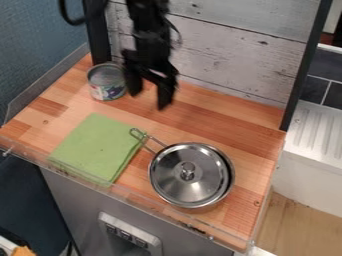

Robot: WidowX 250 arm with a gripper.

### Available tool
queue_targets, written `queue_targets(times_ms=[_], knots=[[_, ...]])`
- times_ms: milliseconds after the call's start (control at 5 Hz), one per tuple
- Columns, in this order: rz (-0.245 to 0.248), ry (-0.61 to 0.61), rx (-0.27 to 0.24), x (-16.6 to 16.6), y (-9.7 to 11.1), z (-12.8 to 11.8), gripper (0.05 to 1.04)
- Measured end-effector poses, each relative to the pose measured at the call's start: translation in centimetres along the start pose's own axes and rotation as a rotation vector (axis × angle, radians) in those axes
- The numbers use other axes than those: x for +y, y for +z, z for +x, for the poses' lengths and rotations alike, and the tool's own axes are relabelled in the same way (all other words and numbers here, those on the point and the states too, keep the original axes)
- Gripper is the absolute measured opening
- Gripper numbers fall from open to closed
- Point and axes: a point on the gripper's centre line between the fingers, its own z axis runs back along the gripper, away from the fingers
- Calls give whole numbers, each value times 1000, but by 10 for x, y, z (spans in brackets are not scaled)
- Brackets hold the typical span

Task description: Take the silver lid off the silver pot and put it on the top right side of the table

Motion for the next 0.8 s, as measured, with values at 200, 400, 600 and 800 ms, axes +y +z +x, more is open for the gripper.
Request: queue_targets(times_ms=[200,400,600,800], knots=[[4,-109,-25,-36,13,-6,1001],[3,-213,-37,-75,16,-19,1001],[7,-312,-50,-110,22,-28,1001],[1,-339,-22,-122,15,-39,1001]])
